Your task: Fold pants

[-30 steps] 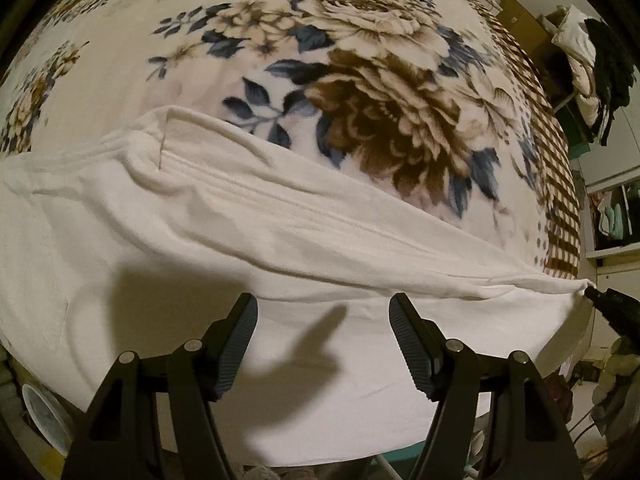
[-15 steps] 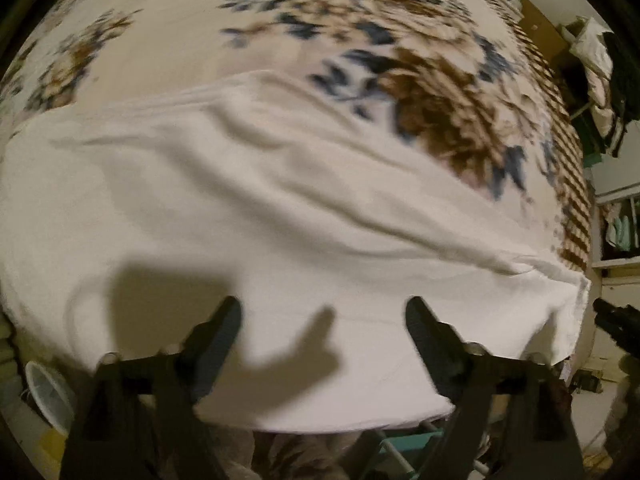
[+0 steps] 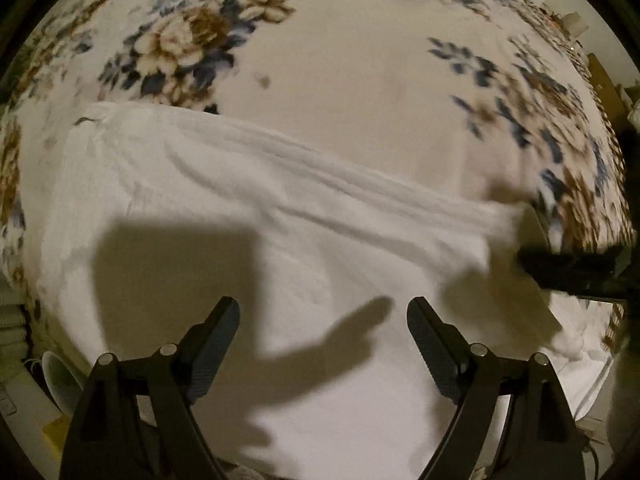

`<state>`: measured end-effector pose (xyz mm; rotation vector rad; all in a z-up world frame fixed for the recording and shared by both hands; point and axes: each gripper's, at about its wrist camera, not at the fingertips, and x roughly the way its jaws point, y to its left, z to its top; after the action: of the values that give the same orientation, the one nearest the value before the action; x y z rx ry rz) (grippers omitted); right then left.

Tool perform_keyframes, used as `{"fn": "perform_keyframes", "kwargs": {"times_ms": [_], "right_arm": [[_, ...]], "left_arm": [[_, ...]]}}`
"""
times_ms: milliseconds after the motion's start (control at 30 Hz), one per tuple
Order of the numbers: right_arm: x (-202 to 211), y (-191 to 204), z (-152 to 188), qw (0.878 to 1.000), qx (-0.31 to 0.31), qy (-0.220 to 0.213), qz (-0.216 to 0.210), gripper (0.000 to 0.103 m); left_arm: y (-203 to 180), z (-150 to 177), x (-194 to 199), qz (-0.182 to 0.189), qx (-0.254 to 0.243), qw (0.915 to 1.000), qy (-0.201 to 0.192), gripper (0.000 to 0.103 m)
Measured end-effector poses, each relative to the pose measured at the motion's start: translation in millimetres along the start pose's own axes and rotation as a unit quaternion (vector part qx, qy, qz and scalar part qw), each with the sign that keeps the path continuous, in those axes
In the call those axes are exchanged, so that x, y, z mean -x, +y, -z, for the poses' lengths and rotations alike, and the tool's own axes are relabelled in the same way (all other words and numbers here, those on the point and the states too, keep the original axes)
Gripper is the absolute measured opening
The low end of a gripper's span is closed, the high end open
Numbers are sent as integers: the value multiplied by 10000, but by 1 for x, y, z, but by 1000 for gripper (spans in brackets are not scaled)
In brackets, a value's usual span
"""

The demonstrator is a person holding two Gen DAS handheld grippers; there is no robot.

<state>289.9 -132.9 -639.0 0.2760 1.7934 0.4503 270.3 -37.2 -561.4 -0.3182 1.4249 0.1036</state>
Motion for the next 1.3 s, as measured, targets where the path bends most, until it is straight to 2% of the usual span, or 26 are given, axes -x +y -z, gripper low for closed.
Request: {"fn": "perform_keyframes", "kwargs": {"times_ms": [67,100,133,167,267,300,367,433,467,533,567,600,667,733,767,800,833,933,1033,1067,1100,1133,1167,1200,1267,1300], "right_arm": [[-18,12,-6,9969,412,367,555,57],[-20,20,-3,9934,658,416,841,34],[-19,23,-1,9917,740,423,964,15],[-12,23,0,9921,686,313,998,5],[28,7,-9,9925,192,-437,1122,0],[39,-6,-13,9904,-42,-620,1239,0],[53,-23,-16,9948,-388,-576,750,0],[65,-21,-14,9967,-371,-522,492,2],[70,-18,-8,9976,-221,-440,478,8],[72,-15,7,9979,56,-257,590,42],[69,-14,12,9973,202,-165,691,64],[63,-14,17,9956,354,-42,863,67],[54,-18,26,9914,520,188,1187,67],[46,-21,28,9874,711,260,1393,63],[44,-21,29,9857,772,219,1484,41],[43,-26,29,9843,742,185,1590,6],[45,-31,28,9839,626,92,1671,1],[62,-45,26,9856,396,-263,1621,0],[77,-48,27,9913,433,-273,1213,1],[79,-47,31,9929,541,-110,1051,4],[78,-44,34,9922,661,7,1060,13],[76,-43,39,9898,809,81,1172,22],[72,-42,43,9860,977,141,1345,41],[65,-41,47,9806,1149,194,1574,47],[56,-44,50,9743,1256,302,1848,47],[53,-44,47,9740,1247,245,1873,39]], "left_arm": [[7,-8,-5,74,24,9999,118,85],[10,-10,-6,132,32,9998,132,85],[12,-13,-5,190,37,9997,153,85],[13,-15,-4,244,45,9995,195,85],[18,-21,3,388,70,9989,237,85],[18,-24,5,410,58,9988,254,85],[16,-27,10,492,61,9984,282,85],[12,-29,18,523,-4,9983,248,85],[10,-29,20,515,-63,9984,218,85],[1,-32,22,489,-224,9984,173,85],[-4,-34,21,512,-280,9981,217,85],[-9,-39,18,613,-297,9972,313,85],[-18,-44,11,813,-160,9953,509,85],[-23,-48,1,1194,183,9891,840,85],[-27,-51,-9,1426,353,9836,1047,85],[-33,-53,-14,1489,388,9815,1136,85],[-36,-53,-16,1479,368,9816,1152,85],[-56,-61,-20,1305,3,9862,1021,85],[-64,-62,-22,1159,-340,9881,951,85],[-67,-63,-24,1103,-415,9885,953,85],[-70,-64,-29,1073,-434,9885,969,85],[-69,-64,-31,1068,-430,9886,969,85],[-69,-65,-32,1057,-425,9888,967,85],[-70,-66,-34,1045,-404,9890,969,85],[-71,-67,-34,1030,-411,9893,949,85],[-69,-67,-32,1015,-428,9895,933,85]]}}
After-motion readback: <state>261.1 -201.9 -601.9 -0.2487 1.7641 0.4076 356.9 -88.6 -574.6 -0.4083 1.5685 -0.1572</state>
